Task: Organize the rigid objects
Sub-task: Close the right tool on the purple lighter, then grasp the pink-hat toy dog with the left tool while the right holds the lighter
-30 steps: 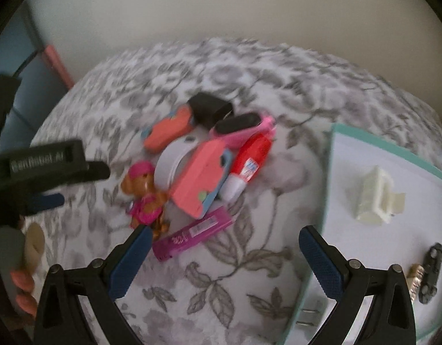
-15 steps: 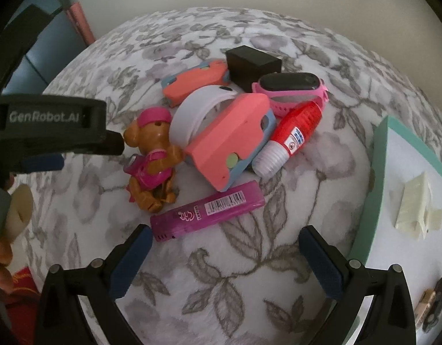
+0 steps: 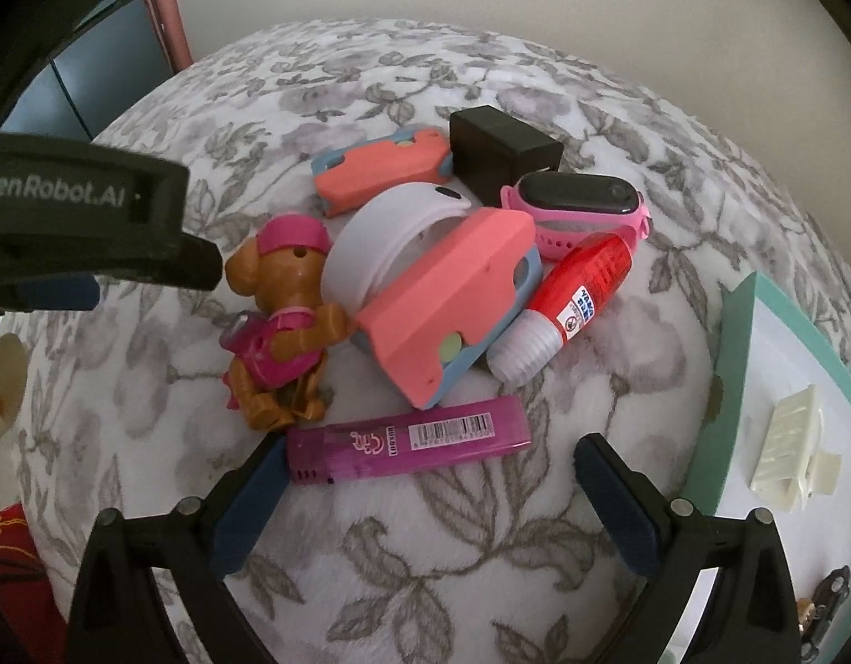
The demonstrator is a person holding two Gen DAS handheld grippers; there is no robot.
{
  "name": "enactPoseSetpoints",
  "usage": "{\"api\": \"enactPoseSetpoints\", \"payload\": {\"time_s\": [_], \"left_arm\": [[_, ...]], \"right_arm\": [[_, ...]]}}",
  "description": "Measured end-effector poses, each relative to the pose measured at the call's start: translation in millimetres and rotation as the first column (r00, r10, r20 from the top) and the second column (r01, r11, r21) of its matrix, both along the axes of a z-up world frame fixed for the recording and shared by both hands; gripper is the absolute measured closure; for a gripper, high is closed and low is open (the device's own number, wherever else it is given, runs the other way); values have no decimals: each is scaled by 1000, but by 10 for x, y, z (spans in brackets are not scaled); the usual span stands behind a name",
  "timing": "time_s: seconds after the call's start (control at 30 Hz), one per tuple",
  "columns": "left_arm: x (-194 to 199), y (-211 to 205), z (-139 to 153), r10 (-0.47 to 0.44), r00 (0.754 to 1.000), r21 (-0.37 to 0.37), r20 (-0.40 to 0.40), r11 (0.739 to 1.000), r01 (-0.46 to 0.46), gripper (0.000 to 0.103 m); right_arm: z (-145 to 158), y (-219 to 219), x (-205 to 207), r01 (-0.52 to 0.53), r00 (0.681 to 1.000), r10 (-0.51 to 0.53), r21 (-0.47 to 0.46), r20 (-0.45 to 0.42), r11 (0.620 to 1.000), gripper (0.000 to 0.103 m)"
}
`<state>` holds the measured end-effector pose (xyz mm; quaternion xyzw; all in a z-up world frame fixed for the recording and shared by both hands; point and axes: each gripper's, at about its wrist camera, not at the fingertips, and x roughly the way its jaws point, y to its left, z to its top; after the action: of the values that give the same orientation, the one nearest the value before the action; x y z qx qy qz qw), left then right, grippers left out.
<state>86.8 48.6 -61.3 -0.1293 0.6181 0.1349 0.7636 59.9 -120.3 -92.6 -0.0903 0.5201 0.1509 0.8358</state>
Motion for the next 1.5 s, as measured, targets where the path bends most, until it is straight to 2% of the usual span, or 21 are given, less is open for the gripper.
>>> {"api": "enactPoseSetpoints", "payload": {"time_s": [0.2,0.5,0.7,0.9,1.07,1.2,1.5], "left_arm": [[26,-102,22,-34,999,4,-3,999,34,10],[-5,-102,149,-29,999,-11,24,1000,29,10],[-2,-245,212,-119,993,-32,28,992,120,9],[2,-486,136,-226,974,-43,-3,973,226,9],[2,-630,150,-285,959,-43,6,958,285,9],[-23,-714,102,-318,948,-75,-18,946,315,9],[52,-772,-10,-322,947,-53,0,945,322,9]], "right_arm": [[63,28,-49,-18,1000,18,1,15,1000,20],[60,-34,-70,-13,1000,13,12,6,1000,20],[66,-95,-95,1,1000,-1,15,-9,1000,20],[71,-160,-127,15,1000,-14,17,-20,1000,20],[69,-179,-146,16,1000,-16,18,-26,1000,20],[64,-205,-116,23,999,-22,26,-31,999,20],[65,-210,-114,21,999,-20,22,-32,1000,20]]}}
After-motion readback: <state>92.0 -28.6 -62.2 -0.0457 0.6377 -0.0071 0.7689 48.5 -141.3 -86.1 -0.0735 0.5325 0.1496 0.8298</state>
